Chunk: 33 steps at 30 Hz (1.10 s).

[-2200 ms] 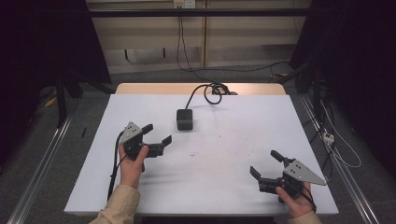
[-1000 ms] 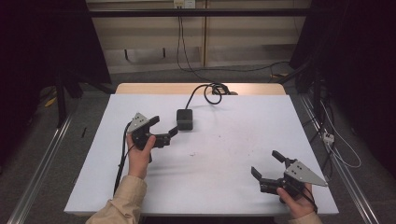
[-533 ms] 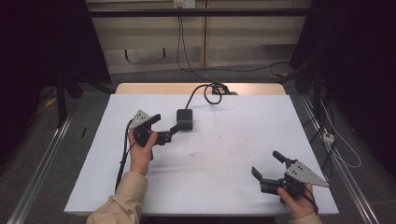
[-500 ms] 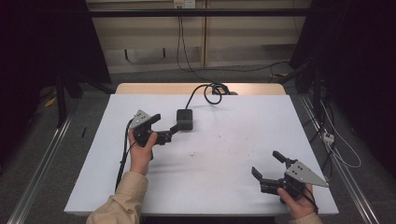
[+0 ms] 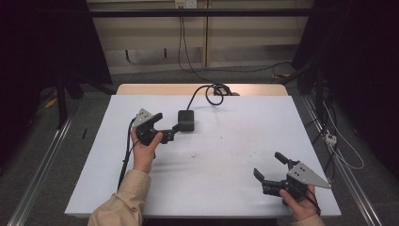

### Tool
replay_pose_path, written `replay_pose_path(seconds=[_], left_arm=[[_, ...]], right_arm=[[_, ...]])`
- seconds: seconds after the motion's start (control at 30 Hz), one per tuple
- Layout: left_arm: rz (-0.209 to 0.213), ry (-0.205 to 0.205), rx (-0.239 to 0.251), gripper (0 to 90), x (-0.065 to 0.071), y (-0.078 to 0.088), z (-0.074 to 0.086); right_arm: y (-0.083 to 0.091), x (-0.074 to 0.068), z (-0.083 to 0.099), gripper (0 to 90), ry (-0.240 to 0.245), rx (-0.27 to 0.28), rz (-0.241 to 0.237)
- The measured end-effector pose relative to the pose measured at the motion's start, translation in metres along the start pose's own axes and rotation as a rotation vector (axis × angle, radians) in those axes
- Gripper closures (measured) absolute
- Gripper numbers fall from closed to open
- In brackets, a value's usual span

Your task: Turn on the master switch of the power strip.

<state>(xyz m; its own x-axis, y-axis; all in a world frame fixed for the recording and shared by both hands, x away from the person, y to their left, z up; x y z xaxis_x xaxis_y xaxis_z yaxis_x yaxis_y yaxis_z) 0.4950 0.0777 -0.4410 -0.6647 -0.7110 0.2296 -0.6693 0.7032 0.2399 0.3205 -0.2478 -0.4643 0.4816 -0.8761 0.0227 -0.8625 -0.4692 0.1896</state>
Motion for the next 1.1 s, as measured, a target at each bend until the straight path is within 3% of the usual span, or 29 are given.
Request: replay_pose_path(seconds=[0.13,0.57,1.1], left_arm=[[0.0,-0.019,-0.012,3.9,0.003,-0.004,-0.003],[-0.009,-0.012,-0.023,4.1,0.0,-0.01,-0.003],[-0.011,-0.05,-0.033,7.6,0.002,-0.02,-0.012]], right_arm=[[0.0,0.0,0.0,3.4,0.001,0.001,-0.001],[0.001,0.0,0.0,3.4,0.0,0.0,-0.001],[0.001,0.001,0.0,3.4,0.001,0.001,-0.001]])
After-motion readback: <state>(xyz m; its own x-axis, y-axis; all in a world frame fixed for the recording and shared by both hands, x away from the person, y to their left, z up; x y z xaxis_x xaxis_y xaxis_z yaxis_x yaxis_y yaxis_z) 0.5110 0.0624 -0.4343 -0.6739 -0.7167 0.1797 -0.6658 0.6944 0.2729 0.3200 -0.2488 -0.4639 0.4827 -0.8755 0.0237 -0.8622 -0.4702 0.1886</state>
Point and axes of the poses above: each handheld gripper's, and its own axes: y roughly backward along the jaws, z roughly out of its underside, x roughly to its right, the point moved 8 cm from there along -y, roughly forward along the jaws, and after that the axes turned 2 degrees about y, right-handed, at the moved point
